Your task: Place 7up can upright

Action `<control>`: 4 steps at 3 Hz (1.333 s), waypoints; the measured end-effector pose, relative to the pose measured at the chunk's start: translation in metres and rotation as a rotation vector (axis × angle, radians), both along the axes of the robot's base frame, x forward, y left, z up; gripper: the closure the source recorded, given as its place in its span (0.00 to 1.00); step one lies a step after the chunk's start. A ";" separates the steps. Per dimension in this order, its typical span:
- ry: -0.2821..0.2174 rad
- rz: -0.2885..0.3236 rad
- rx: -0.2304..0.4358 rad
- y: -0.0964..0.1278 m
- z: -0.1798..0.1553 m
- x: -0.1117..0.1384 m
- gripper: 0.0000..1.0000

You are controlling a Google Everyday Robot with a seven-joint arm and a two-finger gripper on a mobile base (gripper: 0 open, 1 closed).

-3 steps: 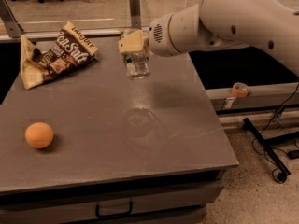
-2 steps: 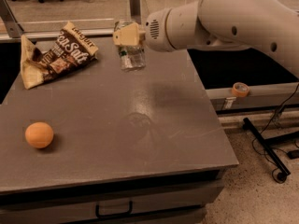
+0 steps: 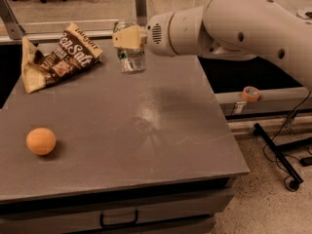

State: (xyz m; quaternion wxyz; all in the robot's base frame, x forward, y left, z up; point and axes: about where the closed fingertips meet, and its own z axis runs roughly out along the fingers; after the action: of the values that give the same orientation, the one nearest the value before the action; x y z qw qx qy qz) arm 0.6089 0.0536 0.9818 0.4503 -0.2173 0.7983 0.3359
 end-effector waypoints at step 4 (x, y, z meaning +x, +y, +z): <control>-0.227 -0.172 0.243 -0.103 -0.093 0.054 1.00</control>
Offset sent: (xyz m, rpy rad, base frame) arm -0.0226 0.0865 -0.0062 0.3487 -0.5746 0.2590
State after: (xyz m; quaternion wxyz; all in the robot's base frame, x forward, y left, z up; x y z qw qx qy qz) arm 0.6631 -0.0491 0.8885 0.5875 -0.1286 0.7115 0.3634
